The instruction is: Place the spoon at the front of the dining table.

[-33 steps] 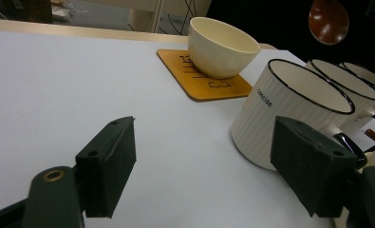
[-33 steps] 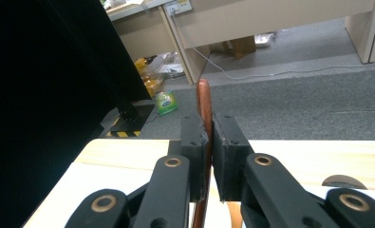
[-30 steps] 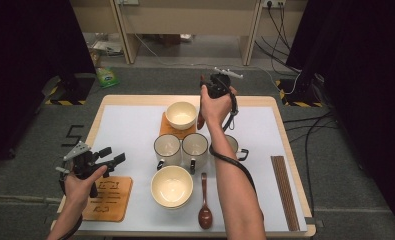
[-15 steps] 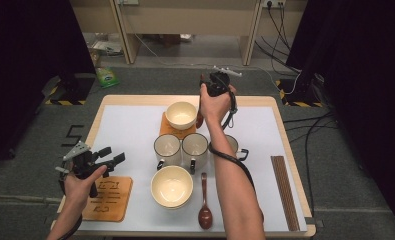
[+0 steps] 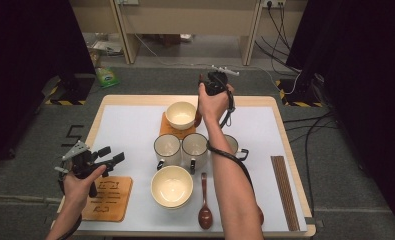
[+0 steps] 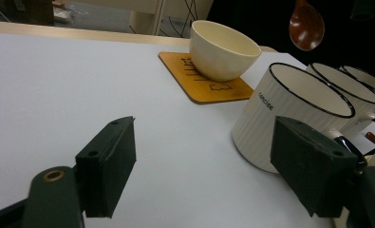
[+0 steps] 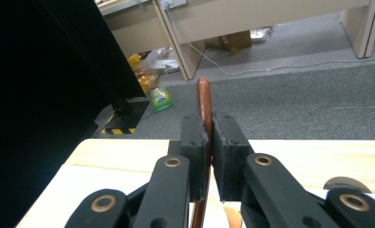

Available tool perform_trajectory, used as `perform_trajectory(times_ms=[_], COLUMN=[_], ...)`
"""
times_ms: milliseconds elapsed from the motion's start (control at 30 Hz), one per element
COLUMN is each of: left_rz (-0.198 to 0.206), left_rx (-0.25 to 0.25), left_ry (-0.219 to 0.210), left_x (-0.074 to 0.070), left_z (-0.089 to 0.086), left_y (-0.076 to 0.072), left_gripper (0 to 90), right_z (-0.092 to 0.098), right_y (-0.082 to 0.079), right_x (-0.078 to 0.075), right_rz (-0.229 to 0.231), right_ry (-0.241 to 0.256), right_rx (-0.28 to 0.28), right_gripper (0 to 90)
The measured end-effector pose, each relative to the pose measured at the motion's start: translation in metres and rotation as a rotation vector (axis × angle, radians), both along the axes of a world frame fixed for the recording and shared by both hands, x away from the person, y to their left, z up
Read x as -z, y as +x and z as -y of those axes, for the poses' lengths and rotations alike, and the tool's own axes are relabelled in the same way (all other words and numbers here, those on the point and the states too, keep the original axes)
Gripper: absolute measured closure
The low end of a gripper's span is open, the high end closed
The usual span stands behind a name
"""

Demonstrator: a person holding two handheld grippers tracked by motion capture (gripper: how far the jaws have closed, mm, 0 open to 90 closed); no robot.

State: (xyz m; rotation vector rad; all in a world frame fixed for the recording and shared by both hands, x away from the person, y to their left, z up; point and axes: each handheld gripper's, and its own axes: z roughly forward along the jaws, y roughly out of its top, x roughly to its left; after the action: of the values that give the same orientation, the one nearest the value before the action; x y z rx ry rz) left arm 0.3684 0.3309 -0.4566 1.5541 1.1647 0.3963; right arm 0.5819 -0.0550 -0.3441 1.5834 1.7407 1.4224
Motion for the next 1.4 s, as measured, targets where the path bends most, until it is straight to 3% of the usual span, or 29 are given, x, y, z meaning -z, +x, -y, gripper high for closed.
perform_trajectory(times_ms=[1400], left_rz=[-0.001], left_rx=[-0.002], left_ry=[-0.002], left_x=[0.001], left_z=[-0.002], left_y=[0.001], left_gripper=[22.8], right_z=[-0.001], right_y=[0.014], right_x=[-0.001], right_rz=[-0.014], right_ry=[0.013], right_rx=[0.022], right_gripper=[83.5])
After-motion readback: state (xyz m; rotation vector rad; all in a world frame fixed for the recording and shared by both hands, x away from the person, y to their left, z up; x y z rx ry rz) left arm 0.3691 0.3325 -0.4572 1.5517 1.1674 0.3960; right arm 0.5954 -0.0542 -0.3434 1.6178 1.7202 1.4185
